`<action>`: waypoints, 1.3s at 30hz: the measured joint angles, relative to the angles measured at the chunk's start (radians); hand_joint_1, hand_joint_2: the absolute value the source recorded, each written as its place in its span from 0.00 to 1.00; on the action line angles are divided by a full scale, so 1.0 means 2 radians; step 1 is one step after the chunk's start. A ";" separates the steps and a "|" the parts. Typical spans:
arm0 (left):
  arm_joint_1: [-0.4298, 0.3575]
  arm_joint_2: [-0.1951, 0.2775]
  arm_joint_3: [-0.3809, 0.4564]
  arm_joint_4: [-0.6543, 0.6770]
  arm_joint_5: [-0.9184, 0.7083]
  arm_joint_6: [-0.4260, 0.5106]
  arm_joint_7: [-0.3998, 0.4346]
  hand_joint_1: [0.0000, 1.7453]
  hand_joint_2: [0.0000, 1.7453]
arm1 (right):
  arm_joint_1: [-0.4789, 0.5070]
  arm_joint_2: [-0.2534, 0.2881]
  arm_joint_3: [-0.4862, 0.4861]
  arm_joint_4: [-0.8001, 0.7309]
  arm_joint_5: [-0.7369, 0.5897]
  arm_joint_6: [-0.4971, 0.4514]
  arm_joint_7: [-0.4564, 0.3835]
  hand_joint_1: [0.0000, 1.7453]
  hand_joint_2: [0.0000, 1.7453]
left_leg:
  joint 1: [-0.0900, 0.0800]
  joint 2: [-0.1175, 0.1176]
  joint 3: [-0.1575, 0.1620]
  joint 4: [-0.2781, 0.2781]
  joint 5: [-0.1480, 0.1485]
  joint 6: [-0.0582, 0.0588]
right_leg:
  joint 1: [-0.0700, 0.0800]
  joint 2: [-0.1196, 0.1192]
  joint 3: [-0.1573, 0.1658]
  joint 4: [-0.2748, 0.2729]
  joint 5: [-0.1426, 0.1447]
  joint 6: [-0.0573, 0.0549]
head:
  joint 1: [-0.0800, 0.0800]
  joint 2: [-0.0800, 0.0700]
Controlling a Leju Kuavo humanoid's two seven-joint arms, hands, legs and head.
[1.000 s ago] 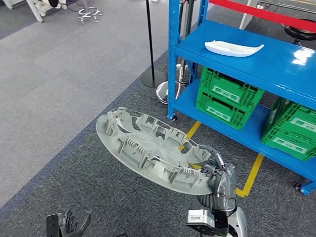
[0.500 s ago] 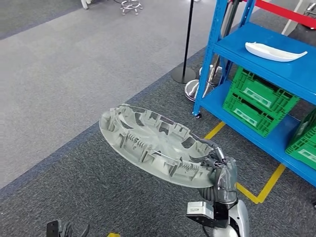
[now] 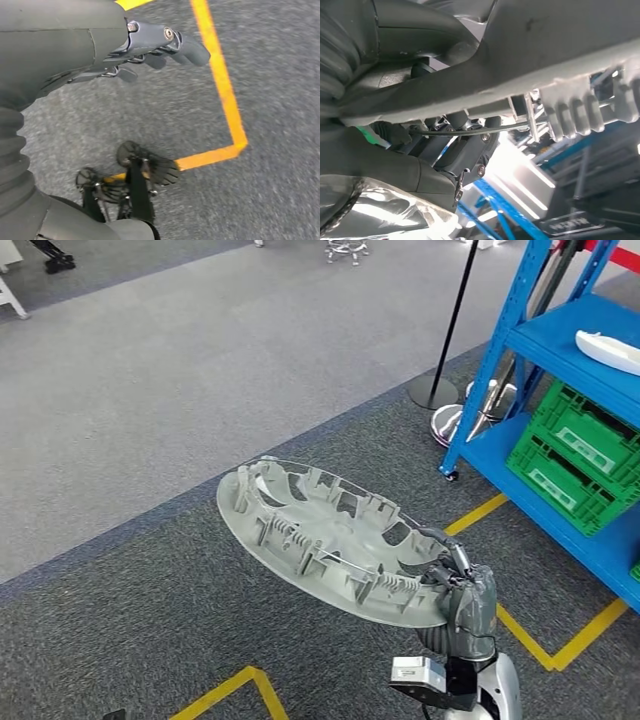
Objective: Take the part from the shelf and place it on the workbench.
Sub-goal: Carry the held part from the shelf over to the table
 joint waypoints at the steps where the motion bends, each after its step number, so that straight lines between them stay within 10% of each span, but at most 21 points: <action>1: 0.001 0.000 0.001 0.001 0.000 -0.001 0.001 0.00 1.00 | 0.001 0.000 -0.001 -0.002 0.001 0.000 0.000 1.00 1.00 | 0.001 0.012 -0.005 0.015 -0.017 -0.003 | -0.001 -0.008 -0.003 -0.001 0.004 -0.003 | -0.001 0.000; 4: 0.002 -0.001 0.002 0.002 0.000 -0.013 -0.006 0.00 1.00 | 0.005 -0.002 -0.003 -0.006 0.002 0.000 0.000 1.00 1.00 | 0.010 0.046 -0.027 0.106 -0.085 -0.015 | -0.001 -0.034 -0.016 -0.001 0.014 -0.005 | -0.004 0.000; 6: 0.002 -0.001 0.004 0.002 0.002 -0.028 -0.028 0.00 1.00 | 0.008 -0.003 -0.004 -0.008 0.003 -0.001 0.002 1.00 1.00 | 0.019 0.050 -0.028 0.146 -0.087 -0.022 | -0.001 -0.051 -0.024 0.000 0.020 -0.002 | -0.004 0.000; 10: 0.000 -0.001 0.010 0.002 0.005 -0.053 -0.077 0.00 1.00 | 0.014 -0.005 -0.007 -0.016 0.005 -0.001 0.004 1.00 1.00 | 0.028 0.078 0.054 0.050 -0.059 -0.032 | -0.004 -0.079 -0.032 0.004 0.028 0.010 | -0.003 0.000; 13: -0.002 0.001 0.015 0.001 0.004 -0.060 -0.090 0.00 1.00 | 0.015 -0.006 -0.009 -0.020 0.006 -0.001 0.004 1.00 1.00 | 0.020 0.086 0.077 0.003 -0.071 -0.019 | -0.004 -0.095 -0.034 0.006 0.032 0.020 | -0.001 0.000; 16: -0.001 0.002 0.019 0.001 0.002 -0.062 -0.094 0.00 1.00 | 0.014 -0.007 -0.010 -0.022 0.006 -0.001 0.004 1.00 1.00 | 0.018 0.072 0.073 -0.003 -0.069 -0.003 | -0.009 -0.073 -0.046 0.025 0.017 0.028 | 0.000 0.000; 18: -0.003 0.001 0.021 0.001 0.000 -0.063 -0.096 0.00 1.00 | 0.016 -0.008 -0.010 -0.023 0.007 -0.001 0.004 1.00 1.00 | 0.015 0.061 0.070 -0.004 -0.064 0.006 | -0.009 -0.039 -0.074 0.083 -0.015 0.026 | 0.002 0.000; 21: -0.005 0.000 0.023 0.001 -0.001 -0.063 -0.097 0.00 1.00 | 0.017 -0.011 -0.011 -0.023 0.008 -0.001 0.004 1.00 1.00 | 0.007 0.041 0.065 -0.004 -0.059 0.013 | -0.006 -0.026 -0.112 0.157 -0.035 0.020 | 0.003 0.000; 25: -0.005 -0.001 0.023 0.001 -0.010 -0.061 -0.098 0.00 1.00 | 0.015 -0.015 -0.011 -0.023 0.015 0.001 0.005 1.00 1.00 | 0.002 0.013 0.062 0.001 -0.058 0.014 | -0.002 0.003 -0.068 0.058 0.027 0.007 | 0.003 0.000; 27: -0.006 -0.003 0.023 0.001 -0.019 -0.058 -0.098 0.00 1.00 | 0.012 -0.016 -0.010 -0.023 0.021 0.003 0.006 1.00 1.00 | 0.002 0.002 0.055 0.005 -0.056 0.011 | -0.002 0.019 -0.051 0.024 0.033 0.006 | 0.003 0.000; 30: -0.007 -0.005 0.023 0.001 -0.032 -0.051 -0.098 0.00 1.00 | 0.007 -0.017 -0.009 -0.023 0.030 0.007 0.008 1.00 1.00 | 0.004 -0.003 0.046 0.009 -0.055 0.002 | -0.004 0.006 -0.046 0.013 0.034 0.007 | 0.003 0.000; 36: -0.012 -0.009 0.020 0.001 -0.044 -0.043 -0.098 0.00 1.00 | -0.001 -0.017 -0.006 -0.022 0.037 0.010 0.010 1.00 1.00 | 0.015 0.049 -0.017 0.141 -0.117 -0.018 | -0.005 -0.041 -0.044 0.007 0.037 0.005 | 0.000 0.000; 39: -0.012 -0.011 0.016 0.001 -0.053 -0.038 -0.099 0.00 1.00 | -0.007 -0.018 0.001 -0.019 0.044 0.015 0.012 1.00 1.00 | 0.022 0.064 0.014 0.083 -0.079 -0.025 | -0.006 -0.059 -0.042 0.008 0.034 0.009 | 0.000 0.000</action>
